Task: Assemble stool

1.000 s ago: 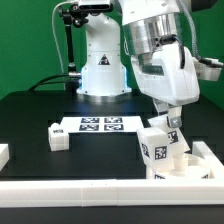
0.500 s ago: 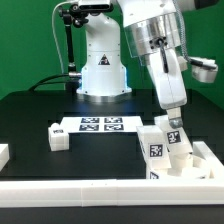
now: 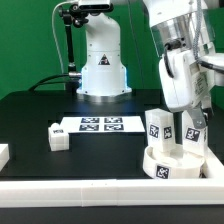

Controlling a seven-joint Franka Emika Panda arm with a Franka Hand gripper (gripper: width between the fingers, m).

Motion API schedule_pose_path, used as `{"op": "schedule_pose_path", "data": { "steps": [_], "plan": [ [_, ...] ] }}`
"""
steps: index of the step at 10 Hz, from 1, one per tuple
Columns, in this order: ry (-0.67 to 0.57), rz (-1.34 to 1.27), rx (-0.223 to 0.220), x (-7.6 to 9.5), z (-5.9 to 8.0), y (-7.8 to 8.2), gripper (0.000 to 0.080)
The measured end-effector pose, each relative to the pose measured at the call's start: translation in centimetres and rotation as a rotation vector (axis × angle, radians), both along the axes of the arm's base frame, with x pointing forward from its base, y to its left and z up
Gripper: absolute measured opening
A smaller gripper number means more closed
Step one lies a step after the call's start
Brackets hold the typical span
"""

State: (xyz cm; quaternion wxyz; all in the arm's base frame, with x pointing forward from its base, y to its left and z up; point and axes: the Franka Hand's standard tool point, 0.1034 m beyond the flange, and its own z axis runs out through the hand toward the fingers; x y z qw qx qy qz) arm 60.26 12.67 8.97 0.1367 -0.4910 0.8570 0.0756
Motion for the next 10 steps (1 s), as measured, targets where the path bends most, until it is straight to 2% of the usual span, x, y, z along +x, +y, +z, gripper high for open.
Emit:
{"op": "schedule_pose_path", "data": {
  "steps": [1,5,7,8,9,10],
  "plan": [
    [0.001,-0.013,0.005,0.1,0.0,0.0,0.0341],
    [0.032,-0.189,0.079,-0.2,-0.1,-1.5,0.0341],
    [0.045,-0.242,0.099,-0.4,0.0,-1.3,0.0341],
    [0.031,-0.191,0.090,-0.5,-0.1,-1.2,0.0341],
    [0.029,-0.185,0.089,-0.5,0.0,-1.3,0.0510],
    [0.019,-0.164,0.089,-0.4,0.2,-1.5,0.0609]
  ]
}}
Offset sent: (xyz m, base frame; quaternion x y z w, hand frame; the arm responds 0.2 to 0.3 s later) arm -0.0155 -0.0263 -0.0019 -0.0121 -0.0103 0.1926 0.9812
